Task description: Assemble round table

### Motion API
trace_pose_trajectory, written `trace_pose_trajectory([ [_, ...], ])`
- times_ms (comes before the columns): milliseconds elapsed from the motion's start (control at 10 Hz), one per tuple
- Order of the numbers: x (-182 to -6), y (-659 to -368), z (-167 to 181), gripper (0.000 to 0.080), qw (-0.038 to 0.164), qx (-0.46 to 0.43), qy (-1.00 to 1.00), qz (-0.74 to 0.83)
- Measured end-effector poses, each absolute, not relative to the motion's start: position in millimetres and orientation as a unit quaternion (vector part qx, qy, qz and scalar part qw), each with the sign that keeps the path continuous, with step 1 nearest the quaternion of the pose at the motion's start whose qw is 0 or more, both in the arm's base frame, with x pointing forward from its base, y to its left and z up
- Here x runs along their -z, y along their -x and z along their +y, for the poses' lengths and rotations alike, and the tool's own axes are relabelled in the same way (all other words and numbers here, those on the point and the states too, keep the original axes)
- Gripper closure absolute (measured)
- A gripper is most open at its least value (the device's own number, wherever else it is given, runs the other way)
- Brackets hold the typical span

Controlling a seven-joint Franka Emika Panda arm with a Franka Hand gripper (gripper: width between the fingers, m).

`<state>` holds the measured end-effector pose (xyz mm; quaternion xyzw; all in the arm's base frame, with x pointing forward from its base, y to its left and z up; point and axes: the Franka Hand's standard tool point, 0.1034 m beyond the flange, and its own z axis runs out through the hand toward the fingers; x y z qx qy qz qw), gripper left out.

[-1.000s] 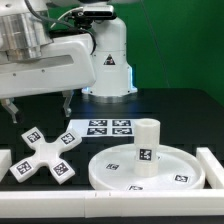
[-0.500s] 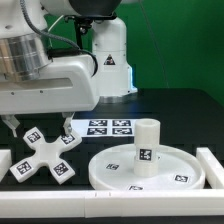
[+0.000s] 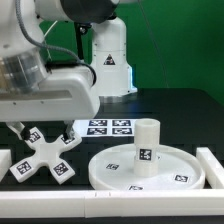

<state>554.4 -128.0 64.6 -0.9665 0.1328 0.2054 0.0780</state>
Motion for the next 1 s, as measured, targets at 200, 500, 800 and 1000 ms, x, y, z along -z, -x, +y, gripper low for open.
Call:
trace_pose_trajectory([
  [200, -61.0, -559.7, -132.3, 0.0151, 0.074, -0.201, 0.968, 0.133],
  [500, -60.4, -558.7, -133.8, 0.0151, 0.072, -0.204, 0.968, 0.125],
  [800, -49.8, -565.8, -142.8, 0.0151, 0.067, -0.231, 0.970, 0.035],
  [1000, -51.1, -566.5, -143.2, 0.0151, 0.066, -0.230, 0.970, 0.039],
])
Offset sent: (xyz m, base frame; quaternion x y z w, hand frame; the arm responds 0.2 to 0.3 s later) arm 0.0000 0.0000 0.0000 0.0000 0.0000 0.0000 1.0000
